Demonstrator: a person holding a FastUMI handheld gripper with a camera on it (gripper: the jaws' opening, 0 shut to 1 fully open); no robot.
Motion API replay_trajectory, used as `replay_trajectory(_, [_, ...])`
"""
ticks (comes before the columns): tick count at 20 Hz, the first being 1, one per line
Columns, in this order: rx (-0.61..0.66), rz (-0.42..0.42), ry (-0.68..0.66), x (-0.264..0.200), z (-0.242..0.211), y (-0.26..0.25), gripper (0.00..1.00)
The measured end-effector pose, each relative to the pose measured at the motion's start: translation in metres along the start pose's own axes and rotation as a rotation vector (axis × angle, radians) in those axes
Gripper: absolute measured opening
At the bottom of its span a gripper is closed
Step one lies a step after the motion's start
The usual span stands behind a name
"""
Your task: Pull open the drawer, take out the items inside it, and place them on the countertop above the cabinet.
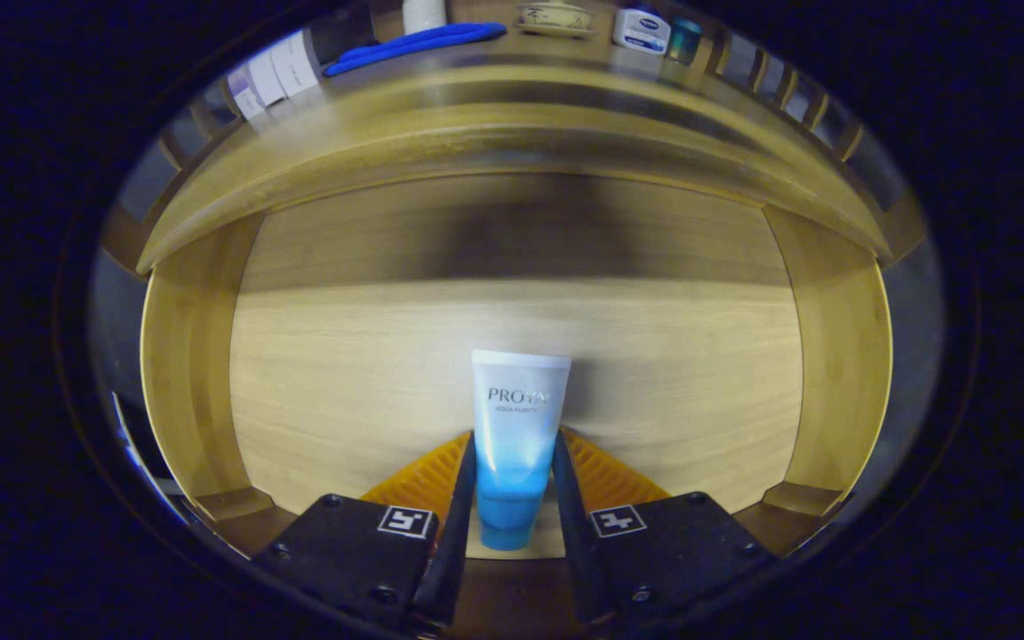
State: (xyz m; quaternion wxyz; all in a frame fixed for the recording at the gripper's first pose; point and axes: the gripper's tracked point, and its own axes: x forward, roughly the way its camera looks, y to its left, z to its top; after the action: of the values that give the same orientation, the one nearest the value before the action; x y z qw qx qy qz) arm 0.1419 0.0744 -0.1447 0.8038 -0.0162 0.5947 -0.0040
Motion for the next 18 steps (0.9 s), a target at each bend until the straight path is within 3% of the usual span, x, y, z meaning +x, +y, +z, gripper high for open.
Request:
replay_trajectory(7, [-0.011,0.072,-0.042,-0.056,0.000,0.002,0.51])
replay_trajectory(18, [0.015,0.063,-0.151,-0.135,0.053,-0.007,0.51])
